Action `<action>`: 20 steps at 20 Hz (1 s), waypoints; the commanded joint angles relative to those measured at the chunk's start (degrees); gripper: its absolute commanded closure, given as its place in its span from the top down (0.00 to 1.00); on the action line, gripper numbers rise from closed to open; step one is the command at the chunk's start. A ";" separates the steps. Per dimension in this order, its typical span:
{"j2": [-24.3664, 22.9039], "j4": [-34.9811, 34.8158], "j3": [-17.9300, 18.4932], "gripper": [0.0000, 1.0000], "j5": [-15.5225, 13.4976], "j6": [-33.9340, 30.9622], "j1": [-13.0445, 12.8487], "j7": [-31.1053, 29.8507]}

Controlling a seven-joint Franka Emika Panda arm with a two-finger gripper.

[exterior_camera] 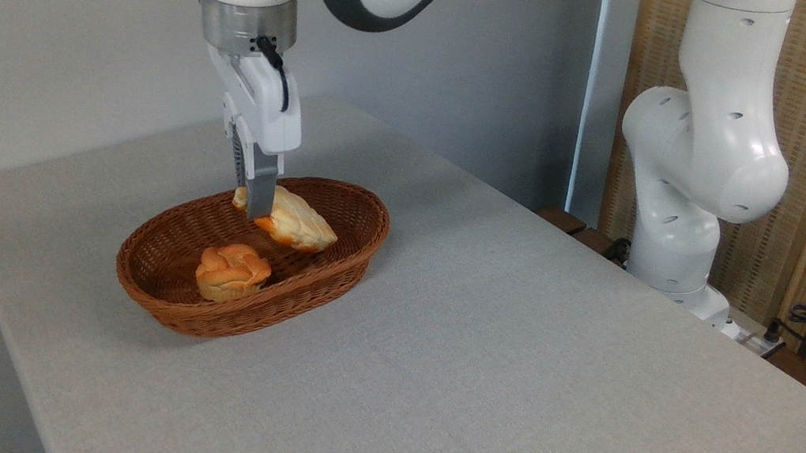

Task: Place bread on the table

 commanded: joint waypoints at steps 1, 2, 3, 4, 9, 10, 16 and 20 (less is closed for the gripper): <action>-2.96 0.21 3.28 0.05 -1.28 -3.58 -0.33 0.62; -3.40 0.21 4.33 0.06 -1.19 -4.72 -0.25 0.79; -3.92 0.30 5.47 0.06 -1.10 -5.69 -0.25 0.88; -4.10 0.30 6.53 0.06 -0.93 -6.05 -0.25 0.97; -4.55 0.21 12.07 0.07 -0.31 -7.01 -0.07 3.33; -4.37 0.12 12.95 0.07 -0.05 -8.32 0.02 5.52; -2.88 0.12 13.92 0.84 6.71 -8.87 0.10 8.79; -1.91 0.21 13.83 1.00 8.74 -8.60 0.10 8.53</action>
